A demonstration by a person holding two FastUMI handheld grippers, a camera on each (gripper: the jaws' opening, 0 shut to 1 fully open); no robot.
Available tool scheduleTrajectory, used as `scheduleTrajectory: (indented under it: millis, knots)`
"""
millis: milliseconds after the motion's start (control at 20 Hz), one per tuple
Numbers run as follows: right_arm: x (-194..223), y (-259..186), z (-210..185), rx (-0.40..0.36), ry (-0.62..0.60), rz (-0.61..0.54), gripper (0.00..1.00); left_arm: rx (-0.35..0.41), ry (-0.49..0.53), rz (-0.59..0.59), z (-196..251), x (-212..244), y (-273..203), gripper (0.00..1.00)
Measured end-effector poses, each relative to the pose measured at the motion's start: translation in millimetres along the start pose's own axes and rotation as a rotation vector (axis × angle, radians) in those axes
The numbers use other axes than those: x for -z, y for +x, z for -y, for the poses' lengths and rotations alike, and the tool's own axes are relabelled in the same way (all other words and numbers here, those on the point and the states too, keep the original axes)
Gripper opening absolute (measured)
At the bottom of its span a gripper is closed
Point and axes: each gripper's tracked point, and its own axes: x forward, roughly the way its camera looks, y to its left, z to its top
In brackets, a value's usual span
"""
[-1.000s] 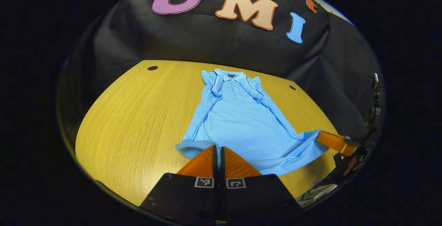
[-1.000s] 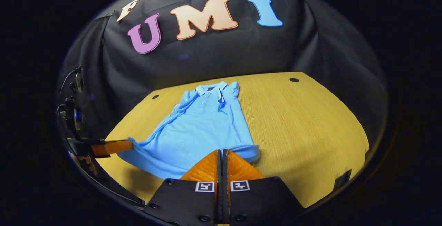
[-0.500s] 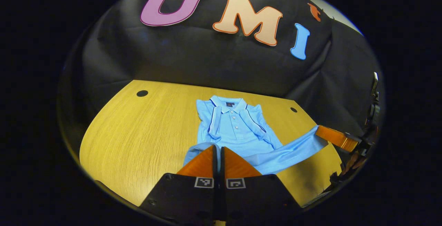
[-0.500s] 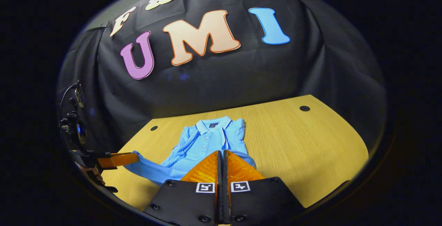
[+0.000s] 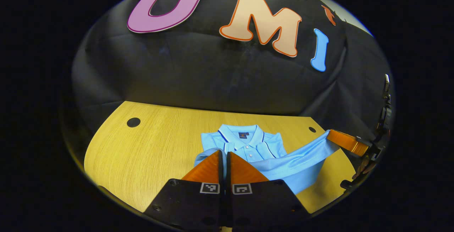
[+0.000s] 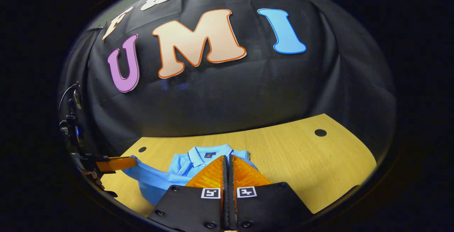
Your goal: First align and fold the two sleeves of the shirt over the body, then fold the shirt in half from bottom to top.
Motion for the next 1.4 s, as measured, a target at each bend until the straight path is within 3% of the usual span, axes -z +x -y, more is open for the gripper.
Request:
scheduleTrajectory:
  millis: [250, 500, 600, 650, 750, 800, 900, 1100, 1400]
  knots:
    - [19, 69, 16, 0.067, -0.022, -0.035, 0.02, -0.021, 0.031, -0.032, -27, 4, 66, 0.00]
    - [45, 89, 33, 0.138, -0.032, -0.084, 0.03, -0.062, 0.054, -0.082, -42, 27, 99, 0.00]
    - [39, 84, 33, 0.140, -0.049, -0.058, 0.44, -0.069, 0.045, -0.035, -41, 18, 94, 0.05]
    - [30, 76, 33, 0.146, -0.057, -0.031, 0.62, -0.068, 0.045, 0.011, -37, 8, 84, 0.18]
    - [18, 57, 30, 0.141, -0.072, 0.016, 0.99, -0.088, 0.077, 0.101, -36, -13, 62, 0.72]
    - [13, 42, 29, 0.140, -0.083, 0.034, 1.00, -0.097, 0.097, 0.135, -31, -20, 50, 0.99]
    - [-2, 8, 23, 0.129, -0.102, 0.079, 1.00, -0.114, 0.120, 0.187, -21, -33, 15, 0.95]
    - [-26, -68, 5, 0.081, -0.151, 0.184, 1.00, -0.130, 0.109, 0.263, 4, -39, -57, 0.96]
    - [-27, -150, -22, -0.001, -0.183, 0.258, 1.00, -0.152, 0.133, 0.327, 24, -27, -140, 0.95]
